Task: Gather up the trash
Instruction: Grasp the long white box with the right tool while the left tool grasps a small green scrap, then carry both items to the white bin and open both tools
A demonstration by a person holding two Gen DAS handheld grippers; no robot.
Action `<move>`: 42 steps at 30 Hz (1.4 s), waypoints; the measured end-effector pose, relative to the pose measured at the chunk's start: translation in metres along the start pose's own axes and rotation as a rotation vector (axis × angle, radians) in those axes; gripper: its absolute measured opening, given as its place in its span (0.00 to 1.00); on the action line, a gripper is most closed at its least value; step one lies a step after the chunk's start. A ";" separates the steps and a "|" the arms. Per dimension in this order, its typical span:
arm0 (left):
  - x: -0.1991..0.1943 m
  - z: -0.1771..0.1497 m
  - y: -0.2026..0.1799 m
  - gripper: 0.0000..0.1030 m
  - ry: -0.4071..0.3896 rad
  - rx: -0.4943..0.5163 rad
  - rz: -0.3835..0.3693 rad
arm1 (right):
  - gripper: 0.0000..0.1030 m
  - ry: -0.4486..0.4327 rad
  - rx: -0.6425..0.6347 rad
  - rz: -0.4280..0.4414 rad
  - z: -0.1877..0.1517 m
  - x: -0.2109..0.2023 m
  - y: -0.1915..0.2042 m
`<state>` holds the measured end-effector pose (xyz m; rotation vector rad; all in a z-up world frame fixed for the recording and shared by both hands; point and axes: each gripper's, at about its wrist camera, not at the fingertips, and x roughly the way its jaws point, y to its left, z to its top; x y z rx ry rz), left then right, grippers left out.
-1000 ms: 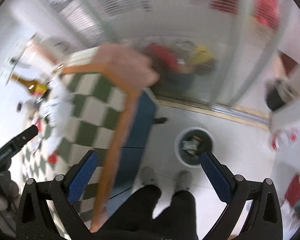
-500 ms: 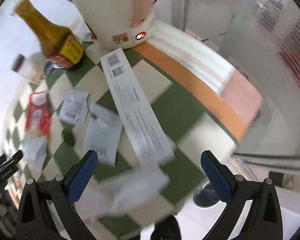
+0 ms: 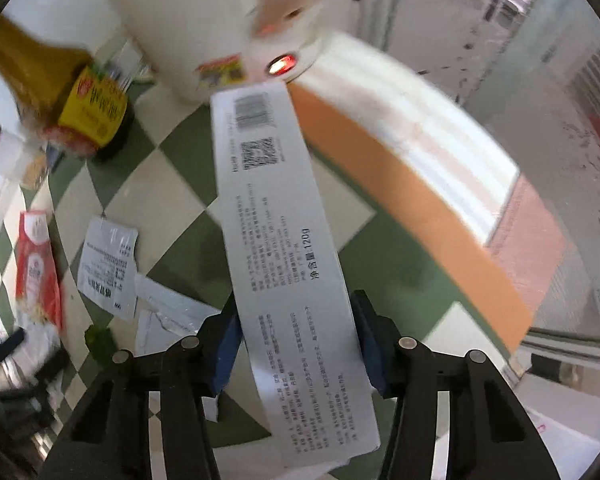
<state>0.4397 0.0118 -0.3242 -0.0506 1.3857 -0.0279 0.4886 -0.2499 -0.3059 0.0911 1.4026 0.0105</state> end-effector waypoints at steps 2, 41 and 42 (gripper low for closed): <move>0.007 0.001 -0.016 0.80 0.013 0.025 -0.049 | 0.52 -0.012 0.022 -0.003 0.001 -0.006 -0.012; -0.100 -0.123 -0.336 0.11 -0.152 0.506 -0.199 | 0.48 -0.169 0.560 0.068 -0.301 -0.105 -0.291; -0.091 -0.134 -0.351 0.11 -0.134 0.530 -0.205 | 0.48 -0.155 0.585 0.065 -0.316 -0.099 -0.302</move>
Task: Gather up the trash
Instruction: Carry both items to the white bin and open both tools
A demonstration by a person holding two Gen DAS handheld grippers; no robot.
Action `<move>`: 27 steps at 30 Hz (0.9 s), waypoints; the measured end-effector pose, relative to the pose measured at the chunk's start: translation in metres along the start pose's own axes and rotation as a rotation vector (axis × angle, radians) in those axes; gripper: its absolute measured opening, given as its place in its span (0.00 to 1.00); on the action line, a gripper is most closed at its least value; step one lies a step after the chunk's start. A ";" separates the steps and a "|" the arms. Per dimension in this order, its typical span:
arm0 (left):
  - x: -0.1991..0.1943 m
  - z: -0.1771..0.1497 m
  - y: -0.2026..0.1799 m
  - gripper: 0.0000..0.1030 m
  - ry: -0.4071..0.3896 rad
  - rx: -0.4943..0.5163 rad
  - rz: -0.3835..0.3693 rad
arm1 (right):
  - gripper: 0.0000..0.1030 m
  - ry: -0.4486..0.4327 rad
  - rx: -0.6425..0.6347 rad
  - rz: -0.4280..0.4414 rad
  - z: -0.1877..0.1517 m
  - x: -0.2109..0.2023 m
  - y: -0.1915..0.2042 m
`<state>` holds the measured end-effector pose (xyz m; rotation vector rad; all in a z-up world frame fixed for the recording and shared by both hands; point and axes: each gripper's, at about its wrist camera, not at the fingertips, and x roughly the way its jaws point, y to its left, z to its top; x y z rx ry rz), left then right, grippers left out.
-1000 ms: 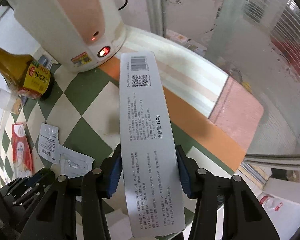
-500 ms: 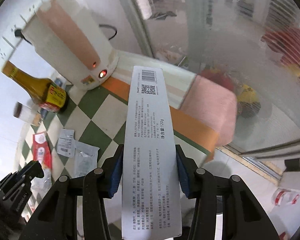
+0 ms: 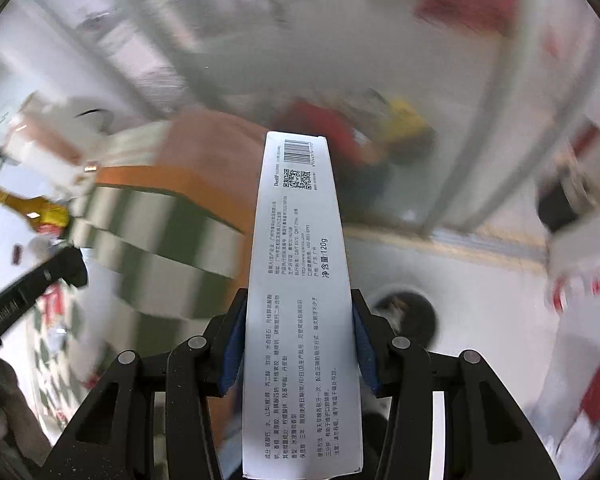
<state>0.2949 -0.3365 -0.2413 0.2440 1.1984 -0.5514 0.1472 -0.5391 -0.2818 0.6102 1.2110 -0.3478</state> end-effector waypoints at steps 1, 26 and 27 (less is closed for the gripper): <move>0.015 -0.004 -0.019 0.11 0.023 0.025 -0.013 | 0.48 0.027 0.049 -0.011 -0.013 0.010 -0.033; 0.495 -0.171 -0.155 0.19 0.589 0.133 -0.029 | 0.57 0.492 0.421 -0.016 -0.159 0.423 -0.322; 0.495 -0.172 -0.155 0.23 0.583 0.144 -0.024 | 0.64 0.481 0.414 -0.028 -0.157 0.422 -0.324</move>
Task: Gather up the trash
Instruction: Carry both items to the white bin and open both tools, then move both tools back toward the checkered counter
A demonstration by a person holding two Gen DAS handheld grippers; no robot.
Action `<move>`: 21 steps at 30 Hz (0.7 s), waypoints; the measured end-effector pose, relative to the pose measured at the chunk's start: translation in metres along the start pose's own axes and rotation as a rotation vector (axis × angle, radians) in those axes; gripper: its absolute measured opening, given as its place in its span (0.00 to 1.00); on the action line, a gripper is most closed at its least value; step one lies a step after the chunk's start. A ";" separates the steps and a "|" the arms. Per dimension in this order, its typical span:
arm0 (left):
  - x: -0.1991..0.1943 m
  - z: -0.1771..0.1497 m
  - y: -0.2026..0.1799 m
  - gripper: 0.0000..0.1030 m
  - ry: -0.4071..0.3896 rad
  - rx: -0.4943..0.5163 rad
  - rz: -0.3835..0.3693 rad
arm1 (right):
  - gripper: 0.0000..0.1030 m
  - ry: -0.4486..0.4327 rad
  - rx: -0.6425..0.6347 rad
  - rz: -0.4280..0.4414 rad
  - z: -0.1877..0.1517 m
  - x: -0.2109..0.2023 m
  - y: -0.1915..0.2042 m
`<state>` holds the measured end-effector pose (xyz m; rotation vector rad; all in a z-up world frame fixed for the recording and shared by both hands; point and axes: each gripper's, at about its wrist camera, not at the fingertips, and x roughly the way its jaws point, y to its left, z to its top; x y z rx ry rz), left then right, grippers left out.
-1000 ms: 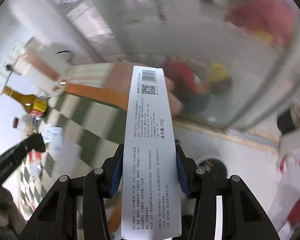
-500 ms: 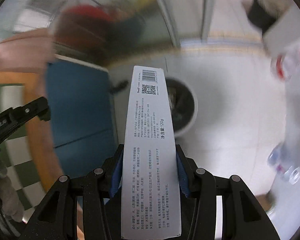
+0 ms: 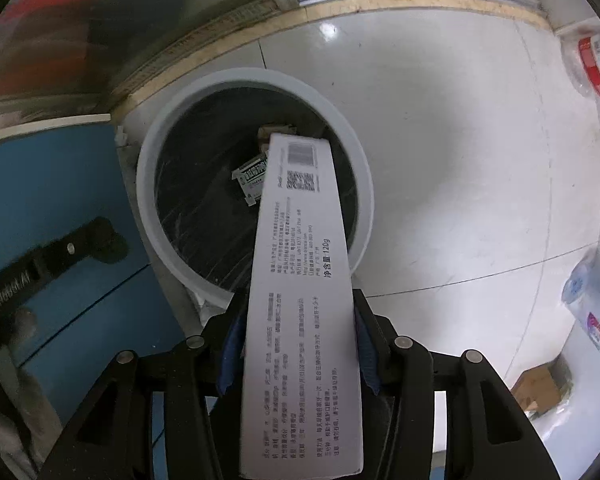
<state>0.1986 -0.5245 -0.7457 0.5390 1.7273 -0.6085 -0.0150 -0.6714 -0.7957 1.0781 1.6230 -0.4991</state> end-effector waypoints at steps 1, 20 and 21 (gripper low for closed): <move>-0.003 -0.002 -0.002 0.44 -0.013 0.013 0.011 | 0.84 -0.011 -0.006 -0.016 0.002 -0.003 0.001; -0.130 -0.071 -0.001 0.99 -0.211 0.038 0.169 | 1.00 -0.255 -0.121 -0.163 -0.068 -0.126 0.043; -0.144 -0.078 -0.001 0.99 -0.221 0.034 0.170 | 1.00 -0.266 -0.130 -0.165 -0.075 -0.138 0.047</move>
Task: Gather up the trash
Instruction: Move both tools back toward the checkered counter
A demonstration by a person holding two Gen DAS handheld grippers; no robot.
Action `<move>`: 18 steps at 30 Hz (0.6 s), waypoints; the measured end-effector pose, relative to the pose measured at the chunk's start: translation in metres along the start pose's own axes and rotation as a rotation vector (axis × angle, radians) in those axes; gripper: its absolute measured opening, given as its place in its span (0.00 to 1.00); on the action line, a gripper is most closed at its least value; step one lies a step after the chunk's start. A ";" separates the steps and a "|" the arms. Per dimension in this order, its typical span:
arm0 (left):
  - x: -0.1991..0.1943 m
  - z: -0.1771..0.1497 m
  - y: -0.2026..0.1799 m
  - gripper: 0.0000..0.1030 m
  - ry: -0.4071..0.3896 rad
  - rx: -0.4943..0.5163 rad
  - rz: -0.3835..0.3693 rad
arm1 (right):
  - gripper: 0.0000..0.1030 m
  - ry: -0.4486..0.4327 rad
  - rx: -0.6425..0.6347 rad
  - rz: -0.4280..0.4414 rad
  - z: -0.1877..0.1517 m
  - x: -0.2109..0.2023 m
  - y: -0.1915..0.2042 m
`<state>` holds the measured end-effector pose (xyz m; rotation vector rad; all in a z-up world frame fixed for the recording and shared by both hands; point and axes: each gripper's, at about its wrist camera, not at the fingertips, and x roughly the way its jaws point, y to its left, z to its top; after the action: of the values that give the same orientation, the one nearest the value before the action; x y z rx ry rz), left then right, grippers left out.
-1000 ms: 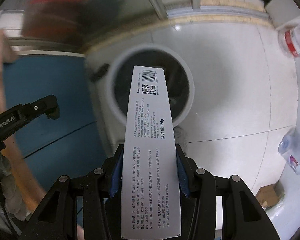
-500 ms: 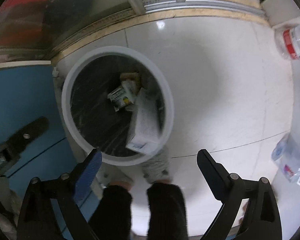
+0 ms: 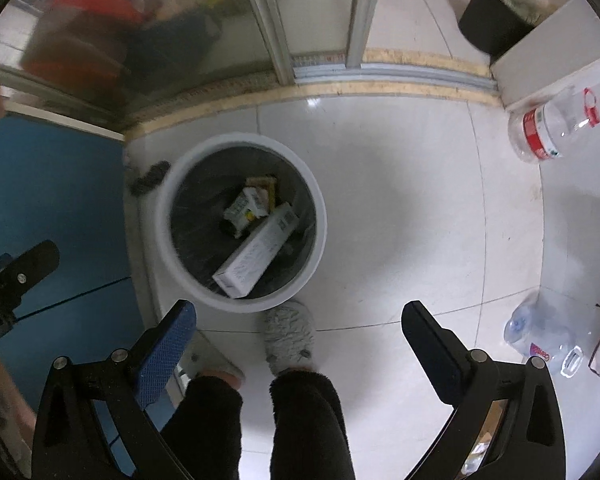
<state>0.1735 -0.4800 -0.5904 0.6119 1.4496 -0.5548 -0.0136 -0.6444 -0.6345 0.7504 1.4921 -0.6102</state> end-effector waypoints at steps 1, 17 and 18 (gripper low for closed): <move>-0.015 -0.004 0.002 0.99 -0.007 -0.004 0.001 | 1.00 -0.011 -0.008 -0.004 -0.002 -0.012 0.002; -0.265 -0.058 0.005 0.99 -0.167 -0.026 -0.071 | 1.00 -0.211 -0.063 0.034 -0.068 -0.300 0.008; -0.277 -0.061 0.006 0.99 -0.183 -0.030 -0.079 | 1.00 -0.221 -0.069 0.033 -0.071 -0.311 0.009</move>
<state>0.1187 -0.4392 -0.3151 0.4696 1.3110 -0.6333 -0.0552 -0.6133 -0.3196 0.6319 1.2888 -0.5935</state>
